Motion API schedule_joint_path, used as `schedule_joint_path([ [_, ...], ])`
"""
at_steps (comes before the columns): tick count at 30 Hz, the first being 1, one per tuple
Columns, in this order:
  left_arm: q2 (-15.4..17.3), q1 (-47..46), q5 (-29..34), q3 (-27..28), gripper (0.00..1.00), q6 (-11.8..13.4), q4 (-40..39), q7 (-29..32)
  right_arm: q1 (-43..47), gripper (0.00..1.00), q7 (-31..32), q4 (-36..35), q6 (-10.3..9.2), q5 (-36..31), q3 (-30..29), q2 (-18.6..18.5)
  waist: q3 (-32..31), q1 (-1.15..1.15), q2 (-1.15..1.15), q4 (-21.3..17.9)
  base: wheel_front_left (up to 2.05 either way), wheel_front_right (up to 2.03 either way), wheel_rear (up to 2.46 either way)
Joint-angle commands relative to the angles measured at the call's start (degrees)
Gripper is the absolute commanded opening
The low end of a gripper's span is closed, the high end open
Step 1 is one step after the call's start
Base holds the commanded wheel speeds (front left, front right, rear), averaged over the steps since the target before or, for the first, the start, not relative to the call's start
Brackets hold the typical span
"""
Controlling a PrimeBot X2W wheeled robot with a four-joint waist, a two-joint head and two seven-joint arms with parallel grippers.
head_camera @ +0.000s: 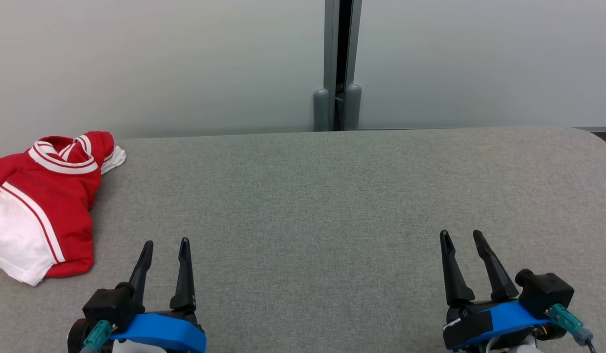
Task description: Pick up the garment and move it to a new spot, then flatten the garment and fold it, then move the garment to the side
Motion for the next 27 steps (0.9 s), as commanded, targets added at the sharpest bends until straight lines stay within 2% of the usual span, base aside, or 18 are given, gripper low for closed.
schedule_joint_path([
  [1,0.4,-1.0,1.2,-0.2,1.00,0.3,-0.1,-0.6,-0.8,1.00,-0.5,0.0,0.00,-1.2,0.2,-0.1,0.0,0.00,0.00,0.0,0.00,0.00,0.00],
  [23,0.5,-0.9,8.8,-1.3,1.00,1.2,1.0,-2.9,-0.7,1.00,-2.8,1.3,0.00,-10.1,0.9,0.1,-0.3,0.00,0.00,0.5,0.00,0.00,0.00],
  [27,0.5,-0.9,8.6,-1.1,1.00,1.1,1.2,-2.8,-0.7,1.00,-2.8,1.4,0.00,-9.7,0.9,0.1,-0.3,0.00,0.00,0.5,0.00,0.00,0.00],
])
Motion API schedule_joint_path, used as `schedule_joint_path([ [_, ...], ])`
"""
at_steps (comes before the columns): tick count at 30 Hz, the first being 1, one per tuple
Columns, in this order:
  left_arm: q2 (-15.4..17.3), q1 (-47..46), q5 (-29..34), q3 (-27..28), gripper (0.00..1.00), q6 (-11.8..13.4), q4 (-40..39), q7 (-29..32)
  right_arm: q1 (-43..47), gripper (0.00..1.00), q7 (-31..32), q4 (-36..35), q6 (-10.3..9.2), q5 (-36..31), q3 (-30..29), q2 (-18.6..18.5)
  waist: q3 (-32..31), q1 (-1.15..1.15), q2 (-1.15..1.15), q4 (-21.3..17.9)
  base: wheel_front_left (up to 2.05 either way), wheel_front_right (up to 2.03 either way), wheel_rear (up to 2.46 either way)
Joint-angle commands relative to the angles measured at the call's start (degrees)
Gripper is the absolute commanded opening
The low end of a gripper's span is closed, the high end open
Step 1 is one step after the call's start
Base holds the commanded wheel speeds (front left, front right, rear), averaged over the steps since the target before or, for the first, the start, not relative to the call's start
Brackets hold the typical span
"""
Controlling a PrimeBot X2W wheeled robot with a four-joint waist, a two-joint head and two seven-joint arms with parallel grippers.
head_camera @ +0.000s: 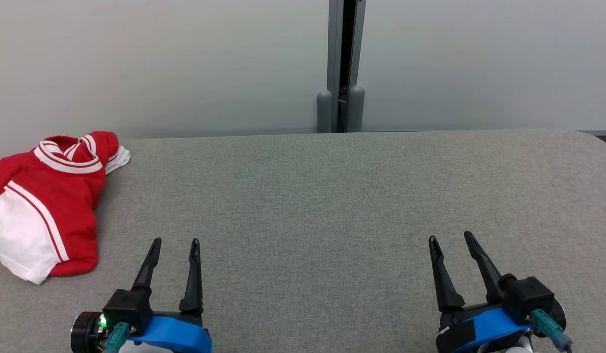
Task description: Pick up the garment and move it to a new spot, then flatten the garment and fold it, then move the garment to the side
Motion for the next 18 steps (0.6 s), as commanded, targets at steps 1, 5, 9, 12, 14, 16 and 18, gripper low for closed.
schedule_joint_path([
  [1,0.3,-0.4,0.1,0.2,1.00,0.0,0.1,-0.3,-0.7,1.00,-0.3,0.2,0.00,0.2,0.1,0.1,0.0,0.00,0.00,0.0,0.00,0.00,0.00],
  [5,0.3,-0.4,0.2,0.3,1.00,-0.2,0.4,-0.3,-0.7,1.00,-0.3,0.3,-0.01,0.3,0.1,0.1,0.0,0.00,0.00,0.0,0.00,0.00,0.00],
  [9,0.3,-0.5,0.2,0.4,1.00,-0.3,0.7,-0.3,-0.7,1.00,-0.3,0.4,-0.01,0.3,0.0,0.1,-0.1,0.00,0.00,0.1,0.00,0.00,0.00],
  [12,0.3,-0.6,0.2,0.3,1.00,-0.5,0.9,-0.3,-0.6,1.00,-0.3,0.3,0.00,0.3,-0.2,0.1,-0.1,0.00,0.00,0.5,0.00,0.00,0.00],
  [14,0.3,-0.8,0.2,0.2,1.00,-0.6,0.9,-0.3,-0.5,1.00,-0.3,0.1,-0.01,0.4,-0.3,0.1,-0.1,0.00,0.00,1.1,0.00,0.00,0.00],
  [16,0.3,-0.9,0.5,0.1,1.00,-0.6,1.0,-0.3,-0.4,1.00,-0.3,0.0,-0.01,0.6,-0.3,0.1,0.1,0.00,0.00,2.0,0.00,0.00,0.00],
  [18,0.3,-1.2,0.6,0.3,1.00,-0.6,1.1,-0.3,-0.3,1.00,-0.2,-0.1,-0.01,0.7,-0.1,0.1,0.2,0.00,0.00,3.1,0.00,0.00,0.00],
])
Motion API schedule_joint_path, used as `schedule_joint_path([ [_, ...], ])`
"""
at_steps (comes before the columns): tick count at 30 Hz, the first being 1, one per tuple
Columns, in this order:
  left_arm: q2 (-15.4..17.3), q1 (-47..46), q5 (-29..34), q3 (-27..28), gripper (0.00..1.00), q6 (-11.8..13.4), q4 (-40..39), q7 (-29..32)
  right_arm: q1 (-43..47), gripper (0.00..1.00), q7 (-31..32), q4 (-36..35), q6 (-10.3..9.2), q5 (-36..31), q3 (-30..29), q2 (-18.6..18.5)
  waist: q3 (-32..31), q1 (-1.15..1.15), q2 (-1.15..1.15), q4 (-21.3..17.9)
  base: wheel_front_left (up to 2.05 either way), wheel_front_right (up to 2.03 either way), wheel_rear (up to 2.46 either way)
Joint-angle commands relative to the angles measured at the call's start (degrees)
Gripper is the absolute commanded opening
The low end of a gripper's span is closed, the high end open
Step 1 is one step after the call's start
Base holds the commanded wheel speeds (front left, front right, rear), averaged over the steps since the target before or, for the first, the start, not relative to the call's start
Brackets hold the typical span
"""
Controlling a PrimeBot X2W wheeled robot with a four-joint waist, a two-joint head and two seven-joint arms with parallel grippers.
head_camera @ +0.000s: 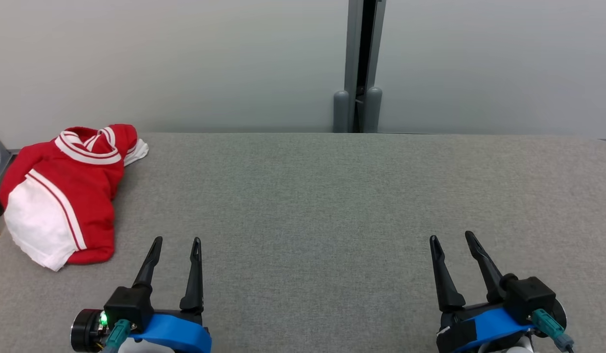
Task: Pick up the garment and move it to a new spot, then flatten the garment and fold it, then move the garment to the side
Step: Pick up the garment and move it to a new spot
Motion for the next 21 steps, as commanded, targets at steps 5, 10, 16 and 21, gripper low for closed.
schedule_joint_path([
  [5,0.3,-0.7,0.7,0.6,1.00,-0.1,0.3,-0.2,-0.1,1.00,-0.1,-0.5,-0.01,0.6,0.0,0.1,0.7,0.00,0.00,4.3,0.00,0.00,0.00],
  [10,0.3,-0.7,0.9,1.5,1.00,0.1,0.2,-0.2,-0.1,1.00,-0.1,-0.7,-0.01,0.7,0.1,0.1,1.5,0.00,0.00,8.4,0.00,0.00,0.00],
  [16,0.3,-0.9,0.9,2.6,1.00,0.2,-0.2,-0.2,-0.9,1.00,-0.1,-1.0,-0.01,0.2,-0.1,0.0,2.7,0.00,0.00,13.4,0.00,0.00,0.00],
  [21,0.3,-1.0,0.3,2.9,1.00,0.3,-0.5,-0.2,-1.2,1.00,-0.1,-1.1,-0.01,0.0,-0.2,0.0,3.5,0.00,0.00,17.3,0.00,0.00,0.00],
])
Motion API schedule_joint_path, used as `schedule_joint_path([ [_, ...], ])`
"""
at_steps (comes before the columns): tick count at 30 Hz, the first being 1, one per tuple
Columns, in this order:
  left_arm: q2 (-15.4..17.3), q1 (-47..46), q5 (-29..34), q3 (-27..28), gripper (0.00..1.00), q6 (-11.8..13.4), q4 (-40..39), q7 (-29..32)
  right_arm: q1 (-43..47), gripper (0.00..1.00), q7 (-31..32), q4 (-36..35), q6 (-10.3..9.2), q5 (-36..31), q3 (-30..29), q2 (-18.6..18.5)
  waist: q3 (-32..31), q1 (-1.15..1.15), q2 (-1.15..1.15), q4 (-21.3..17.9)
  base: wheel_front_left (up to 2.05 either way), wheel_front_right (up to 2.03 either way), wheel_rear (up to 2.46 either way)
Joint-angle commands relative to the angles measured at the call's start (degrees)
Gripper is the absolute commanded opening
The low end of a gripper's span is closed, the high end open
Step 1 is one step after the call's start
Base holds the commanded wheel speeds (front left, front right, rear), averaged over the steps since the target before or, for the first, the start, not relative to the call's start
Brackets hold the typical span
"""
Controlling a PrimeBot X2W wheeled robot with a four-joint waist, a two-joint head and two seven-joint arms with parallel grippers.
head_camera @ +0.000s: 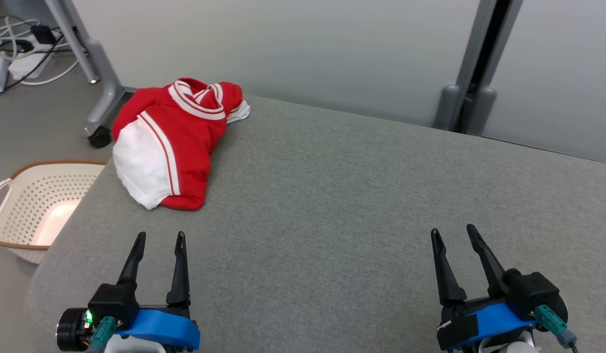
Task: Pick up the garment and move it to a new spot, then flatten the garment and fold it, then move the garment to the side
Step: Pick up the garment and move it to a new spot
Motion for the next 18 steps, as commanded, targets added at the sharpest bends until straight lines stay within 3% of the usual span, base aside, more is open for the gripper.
schedule_joint_path([
  [1,0.2,-0.4,-0.3,-0.1,1.00,0.3,-0.3,-0.2,-0.8,1.00,-0.1,-0.2,-0.01,-0.4,0.0,0.0,1.0,0.00,0.00,3.0,0.00,0.00,0.00],
  [12,0.2,-0.1,-1.2,0.1,1.00,0.6,-0.5,-0.2,-1.7,1.00,-0.1,-0.1,-0.01,-1.1,0.2,-0.1,2.3,0.00,0.00,9.3,0.00,0.00,0.00],
  [18,0.2,0.4,-1.3,0.7,1.00,0.8,-0.5,-0.2,-1.8,1.00,-0.1,0.3,-0.01,-1.0,0.5,-0.1,2.2,0.00,0.00,10.3,0.00,0.00,0.00],
])
